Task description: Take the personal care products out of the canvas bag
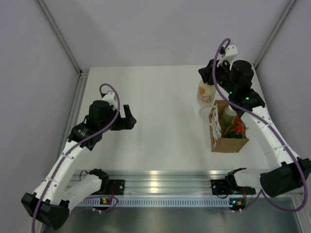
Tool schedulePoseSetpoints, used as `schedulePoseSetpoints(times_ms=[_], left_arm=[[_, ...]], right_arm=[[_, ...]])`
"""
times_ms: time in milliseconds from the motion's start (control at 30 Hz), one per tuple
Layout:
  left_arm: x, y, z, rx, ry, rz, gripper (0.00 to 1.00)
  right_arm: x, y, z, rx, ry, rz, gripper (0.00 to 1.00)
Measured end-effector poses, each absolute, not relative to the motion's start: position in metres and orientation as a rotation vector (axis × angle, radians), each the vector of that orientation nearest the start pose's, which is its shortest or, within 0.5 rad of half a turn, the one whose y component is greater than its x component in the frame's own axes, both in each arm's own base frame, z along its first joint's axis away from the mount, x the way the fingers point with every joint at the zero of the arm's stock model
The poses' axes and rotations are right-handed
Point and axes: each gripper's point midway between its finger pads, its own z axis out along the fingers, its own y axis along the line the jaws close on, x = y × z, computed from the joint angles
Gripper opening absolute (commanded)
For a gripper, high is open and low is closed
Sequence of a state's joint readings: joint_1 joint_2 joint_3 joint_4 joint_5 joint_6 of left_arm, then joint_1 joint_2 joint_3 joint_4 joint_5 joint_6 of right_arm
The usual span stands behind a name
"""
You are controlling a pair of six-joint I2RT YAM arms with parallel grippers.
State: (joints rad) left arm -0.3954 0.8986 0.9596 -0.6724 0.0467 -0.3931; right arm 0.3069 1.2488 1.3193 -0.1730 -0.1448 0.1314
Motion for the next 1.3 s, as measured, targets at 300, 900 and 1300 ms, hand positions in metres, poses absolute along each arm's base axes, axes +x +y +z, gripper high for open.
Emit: schedulePoseSetpoints(times_ms=[300, 900, 1300], left_arm=[[0.248, -0.128, 0.221, 0.025, 2.224, -0.485, 0.98], [0.247, -0.127, 0.224, 0.023, 2.211, -0.485, 0.98], [0.246, -0.127, 0.226, 0.024, 2.203, -0.488, 0.98]], right_arm=[[0.396, 0.210, 0.351, -0.367, 1.710, 0.530, 0.00], [0.410, 0.296, 0.284, -0.511, 1.667, 0.651, 0.00], [0.419, 0.319, 0.207, -0.584, 1.731, 0.645, 0.00]])
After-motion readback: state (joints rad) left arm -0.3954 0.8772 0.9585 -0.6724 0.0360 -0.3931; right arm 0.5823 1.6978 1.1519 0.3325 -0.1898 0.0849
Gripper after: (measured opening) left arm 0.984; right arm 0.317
